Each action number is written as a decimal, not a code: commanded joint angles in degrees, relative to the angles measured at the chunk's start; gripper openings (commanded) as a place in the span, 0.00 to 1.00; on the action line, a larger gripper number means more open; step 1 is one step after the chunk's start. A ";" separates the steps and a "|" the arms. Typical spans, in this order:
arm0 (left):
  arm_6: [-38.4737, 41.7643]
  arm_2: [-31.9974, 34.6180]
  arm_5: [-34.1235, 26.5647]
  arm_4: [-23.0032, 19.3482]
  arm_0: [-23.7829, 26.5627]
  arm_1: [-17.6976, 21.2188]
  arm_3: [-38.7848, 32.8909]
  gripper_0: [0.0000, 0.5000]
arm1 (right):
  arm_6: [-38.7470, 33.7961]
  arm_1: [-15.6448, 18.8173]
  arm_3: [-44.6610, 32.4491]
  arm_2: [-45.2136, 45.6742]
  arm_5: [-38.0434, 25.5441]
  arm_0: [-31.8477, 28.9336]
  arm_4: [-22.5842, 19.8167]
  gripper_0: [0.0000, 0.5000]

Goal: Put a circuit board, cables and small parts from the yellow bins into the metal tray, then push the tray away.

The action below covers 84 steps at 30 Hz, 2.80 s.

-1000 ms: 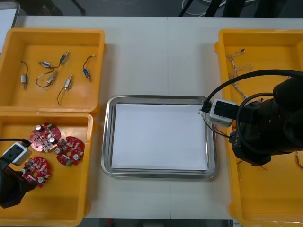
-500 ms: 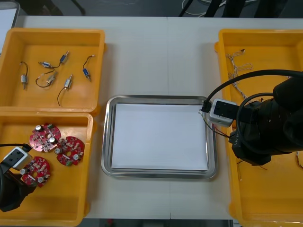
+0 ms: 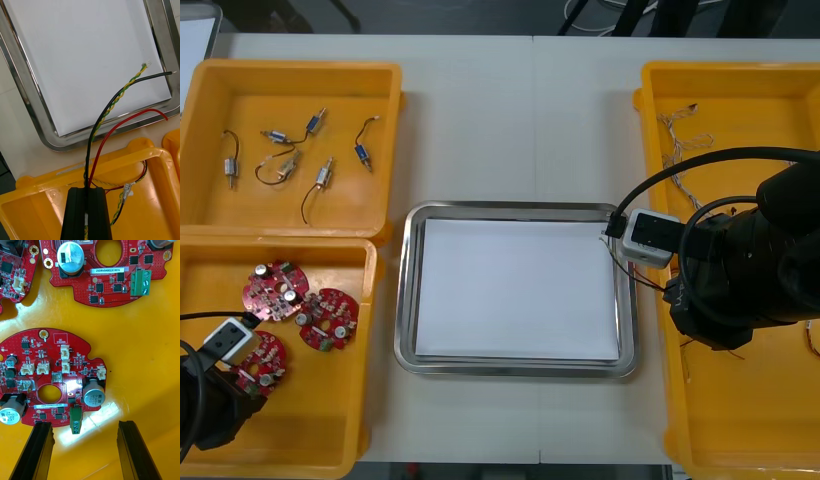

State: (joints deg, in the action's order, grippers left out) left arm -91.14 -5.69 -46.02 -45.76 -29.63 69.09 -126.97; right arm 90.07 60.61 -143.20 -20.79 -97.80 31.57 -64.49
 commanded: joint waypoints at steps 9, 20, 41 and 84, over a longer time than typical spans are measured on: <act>1.93 -5.38 3.75 1.37 5.20 -0.98 4.01 1.00 | -2.71 -0.49 -0.67 -0.13 -0.72 1.57 -0.11 0.00; 2.11 -6.17 3.66 1.81 5.20 -0.98 4.01 1.00 | -2.71 -0.58 -0.67 -0.13 -0.72 1.57 -0.11 0.00; 2.72 -6.52 3.66 3.13 3.70 -0.98 4.45 1.00 | -2.71 -0.58 -0.67 -0.13 -0.72 1.57 -0.29 0.00; 4.22 5.61 -9.52 -0.91 3.35 0.34 -1.61 0.00 | -2.71 -0.58 -0.67 0.13 -0.72 1.57 -0.90 0.00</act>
State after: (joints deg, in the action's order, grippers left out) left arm -91.14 -5.26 -52.42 -44.15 -25.16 69.03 -125.94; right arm 90.06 60.60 -143.20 -20.79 -98.14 31.57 -64.85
